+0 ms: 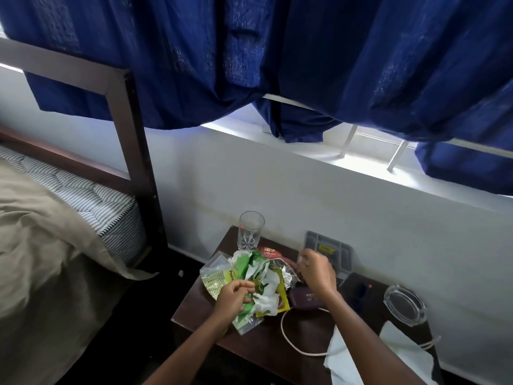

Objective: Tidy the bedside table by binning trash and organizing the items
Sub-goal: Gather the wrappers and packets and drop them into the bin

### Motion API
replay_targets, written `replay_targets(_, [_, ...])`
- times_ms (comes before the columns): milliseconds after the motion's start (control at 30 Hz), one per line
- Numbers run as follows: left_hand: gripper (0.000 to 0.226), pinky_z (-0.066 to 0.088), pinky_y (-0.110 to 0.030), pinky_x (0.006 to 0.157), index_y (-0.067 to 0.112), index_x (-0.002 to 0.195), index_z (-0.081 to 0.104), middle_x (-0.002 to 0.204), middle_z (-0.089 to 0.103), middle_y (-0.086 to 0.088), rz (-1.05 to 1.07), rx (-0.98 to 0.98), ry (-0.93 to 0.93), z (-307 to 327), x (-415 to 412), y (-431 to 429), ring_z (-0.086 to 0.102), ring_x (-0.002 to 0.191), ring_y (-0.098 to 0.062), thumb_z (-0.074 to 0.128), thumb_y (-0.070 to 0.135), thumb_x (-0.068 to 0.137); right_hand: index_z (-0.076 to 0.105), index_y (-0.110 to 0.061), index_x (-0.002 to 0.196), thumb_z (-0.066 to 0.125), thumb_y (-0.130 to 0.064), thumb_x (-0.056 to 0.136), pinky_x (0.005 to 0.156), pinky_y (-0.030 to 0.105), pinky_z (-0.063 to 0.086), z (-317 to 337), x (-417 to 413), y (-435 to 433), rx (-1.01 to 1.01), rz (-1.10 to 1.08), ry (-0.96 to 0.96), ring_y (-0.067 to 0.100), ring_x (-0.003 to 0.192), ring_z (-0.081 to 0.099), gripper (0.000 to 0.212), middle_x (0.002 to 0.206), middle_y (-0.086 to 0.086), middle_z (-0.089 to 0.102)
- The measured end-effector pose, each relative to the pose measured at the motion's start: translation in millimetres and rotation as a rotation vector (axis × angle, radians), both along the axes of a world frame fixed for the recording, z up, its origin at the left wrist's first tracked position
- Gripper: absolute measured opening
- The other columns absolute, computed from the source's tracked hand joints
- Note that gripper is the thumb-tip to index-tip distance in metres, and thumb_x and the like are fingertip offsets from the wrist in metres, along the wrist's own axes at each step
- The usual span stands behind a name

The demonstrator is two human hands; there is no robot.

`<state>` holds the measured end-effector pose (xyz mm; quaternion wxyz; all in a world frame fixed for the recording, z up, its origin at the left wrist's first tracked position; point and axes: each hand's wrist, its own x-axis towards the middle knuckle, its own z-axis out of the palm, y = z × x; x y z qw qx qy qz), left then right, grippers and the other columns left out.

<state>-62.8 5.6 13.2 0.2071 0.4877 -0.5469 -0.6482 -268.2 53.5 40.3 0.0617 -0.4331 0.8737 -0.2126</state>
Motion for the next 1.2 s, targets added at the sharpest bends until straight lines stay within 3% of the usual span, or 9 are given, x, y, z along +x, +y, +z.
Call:
replay_targets(167, [0.026, 0.049, -0.022, 0.067, 0.022, 0.094, 0.061, 0.101, 0.062, 0.003, -0.047, -0.050, -0.003, -0.1, -4.1, 7.6, 0.060, 0.085, -0.016, 0.041, 0.005, 0.095, 0.046, -0.021, 0.135, 0.049, -0.022, 0.094, 0.089, 0.037, 0.048, -14.1, 9.1, -0.1, 0.167, 0.113, -0.063, 0.023, 0.118, 0.055, 0.042, 0.135, 0.005, 0.054])
replay_targets(267, [0.028, 0.044, -0.020, 0.057, 0.020, 0.099, 0.063, 0.100, 0.063, 0.003, -0.050, -0.047, 0.001, 0.5, -9.5, 5.5, 0.052, 0.069, -0.011, 0.042, 0.004, 0.093, 0.045, -0.021, 0.135, 0.048, -0.017, 0.093, 0.089, 0.037, 0.049, -21.7, 14.4, -6.5, 0.158, 0.069, -0.049, 0.023, 0.116, 0.056, 0.042, 0.135, 0.005, 0.054])
replay_targets(400, [0.031, 0.039, -0.014, 0.047, 0.013, 0.110, 0.061, 0.111, 0.061, -0.002, -0.086, -0.034, -0.005, -5.0, -14.7, 3.0, 0.047, 0.060, -0.005, 0.040, -0.001, 0.092, 0.060, -0.015, 0.112, 0.048, -0.008, 0.090, 0.075, 0.036, 0.053, -20.7, 14.1, -13.1, 0.100, 0.015, -0.006, 0.024, 0.094, 0.062, 0.026, 0.115, 0.007, 0.063])
replay_targets(533, [0.032, 0.051, -0.026, 0.074, 0.013, 0.113, 0.060, 0.111, 0.057, -0.002, -0.083, -0.027, -0.029, -12.0, -17.5, 4.7, 0.057, 0.084, -0.009, 0.041, -0.002, 0.091, 0.064, -0.011, 0.087, 0.049, -0.006, 0.088, 0.064, 0.036, 0.053, -11.4, 10.6, -12.3, -0.006, -0.042, 0.035, 0.022, 0.076, 0.060, 0.016, 0.098, 0.005, 0.065])
replay_targets(700, [0.033, 0.042, -0.011, 0.052, 0.007, 0.114, 0.062, 0.111, 0.060, -0.004, -0.064, -0.026, -0.022, -9.5, -20.1, 7.6, 0.054, 0.076, -0.004, 0.041, -0.003, 0.090, 0.068, -0.008, 0.089, 0.058, -0.009, 0.087, 0.057, 0.027, 0.041, 17.8, 1.4, -0.6, -0.226, -0.113, 0.026, 0.019, 0.076, 0.059, 0.010, 0.095, 0.003, 0.065])
replay_targets(900, [0.026, 0.041, -0.023, 0.060, 0.016, 0.110, 0.060, 0.106, 0.063, -0.005, -0.057, 0.014, 0.045, 20.3, -22.3, 17.7, 0.055, 0.079, -0.015, 0.044, 0.005, 0.093, 0.067, -0.017, 0.079, 0.068, 0.000, 0.079, 0.050, 0.028, 0.053, 64.0, -1.8, 31.7, -0.463, -0.123, -0.239, 0.017, 0.055, 0.063, 0.017, 0.073, 0.007, 0.068])
replay_targets(1033, [0.021, 0.043, -0.022, 0.057, 0.020, 0.113, 0.056, 0.110, 0.058, -0.009, -0.046, 0.079, 0.245, 58.6, -19.5, 27.4, 0.058, 0.081, -0.020, 0.044, 0.013, 0.097, 0.065, -0.012, 0.074, 0.067, 0.006, 0.078, 0.036, 0.017, 0.042, 95.3, 10.2, 64.0, -0.546, -0.116, -0.553, 0.007, 0.036, 0.051, 0.019, 0.062, 0.011, 0.062])
replay_targets(1100, [0.036, 0.047, -0.019, 0.058, 0.020, 0.133, 0.042, 0.109, 0.057, -0.005, -0.105, 0.007, 0.344, 72.0, -15.4, 33.9, 0.058, 0.077, -0.014, 0.042, 0.012, 0.098, 0.066, -0.005, 0.080, 0.066, 0.007, 0.077, 0.035, 0.017, 0.036, 106.1, 17.2, 82.9, -0.545, -0.110, -0.678, 0.008, 0.035, 0.046, 0.012, 0.061, 0.011, 0.058])
replay_targets(1200, [0.077, 0.051, -0.012, 0.065, 0.021, 0.145, 0.014, 0.127, 0.045, -0.002, -0.265, -0.281, 0.407, 85.9, -15.3, 46.7, 0.062, 0.082, 0.011, 0.050, -0.013, 0.087, 0.066, -0.006, 0.093, 0.066, 0.007, 0.077, 0.035, 0.016, 0.033, 113.1, 26.5, 111.5, -0.469, -0.108, -0.730, 0.005, 0.034, 0.045, 0.020, 0.061, 0.007, 0.056])
